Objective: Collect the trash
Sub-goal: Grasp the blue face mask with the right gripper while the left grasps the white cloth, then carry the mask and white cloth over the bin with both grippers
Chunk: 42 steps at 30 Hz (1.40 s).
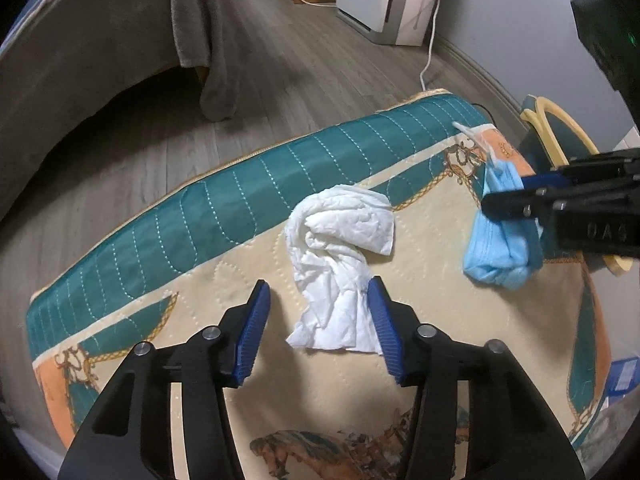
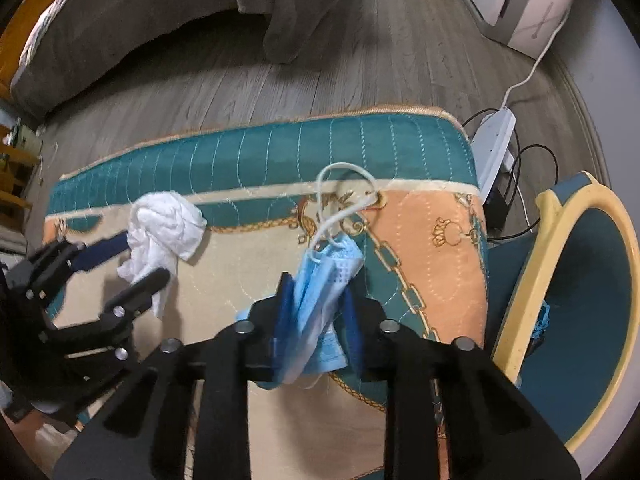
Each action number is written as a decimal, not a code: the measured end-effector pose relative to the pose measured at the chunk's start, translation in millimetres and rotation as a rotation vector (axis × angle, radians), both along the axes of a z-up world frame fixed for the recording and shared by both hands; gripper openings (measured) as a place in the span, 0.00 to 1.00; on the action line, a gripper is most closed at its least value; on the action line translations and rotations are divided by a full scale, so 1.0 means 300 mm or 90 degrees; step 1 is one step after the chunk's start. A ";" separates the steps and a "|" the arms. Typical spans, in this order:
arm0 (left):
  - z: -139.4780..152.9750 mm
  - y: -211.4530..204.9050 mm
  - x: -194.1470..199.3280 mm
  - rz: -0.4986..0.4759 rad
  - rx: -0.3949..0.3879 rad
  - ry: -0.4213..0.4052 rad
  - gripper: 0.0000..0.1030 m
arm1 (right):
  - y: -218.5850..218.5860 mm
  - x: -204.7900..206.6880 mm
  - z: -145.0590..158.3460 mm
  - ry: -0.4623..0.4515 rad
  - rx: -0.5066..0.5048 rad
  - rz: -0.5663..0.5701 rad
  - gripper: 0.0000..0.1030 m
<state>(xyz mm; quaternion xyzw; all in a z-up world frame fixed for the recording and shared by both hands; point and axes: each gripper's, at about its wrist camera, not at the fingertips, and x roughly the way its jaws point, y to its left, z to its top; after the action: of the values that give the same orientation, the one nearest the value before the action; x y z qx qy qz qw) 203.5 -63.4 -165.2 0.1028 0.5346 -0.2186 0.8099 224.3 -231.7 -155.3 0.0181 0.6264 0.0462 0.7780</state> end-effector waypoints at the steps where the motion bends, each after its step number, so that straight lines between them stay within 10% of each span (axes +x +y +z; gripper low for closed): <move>1: 0.000 -0.005 -0.001 -0.005 0.002 -0.001 0.41 | -0.003 0.001 0.006 -0.003 0.002 -0.001 0.16; 6: 0.016 -0.008 -0.023 -0.021 0.000 0.002 0.12 | -0.019 -0.011 0.041 -0.023 -0.006 -0.009 0.14; 32: 0.308 -0.023 -0.223 -0.015 -0.053 -0.113 0.11 | -0.091 -0.199 0.339 -0.155 0.020 -0.013 0.12; 42: 0.370 -0.224 -0.307 -0.085 -0.089 -0.125 0.11 | -0.411 -0.279 0.467 -0.225 -0.003 -0.111 0.12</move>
<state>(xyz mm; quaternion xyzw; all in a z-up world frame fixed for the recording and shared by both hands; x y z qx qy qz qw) 111.4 -130.7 -54.3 0.1025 0.4285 -0.2979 0.8468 140.4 -355.1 -15.2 0.0620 0.4759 -0.0207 0.8771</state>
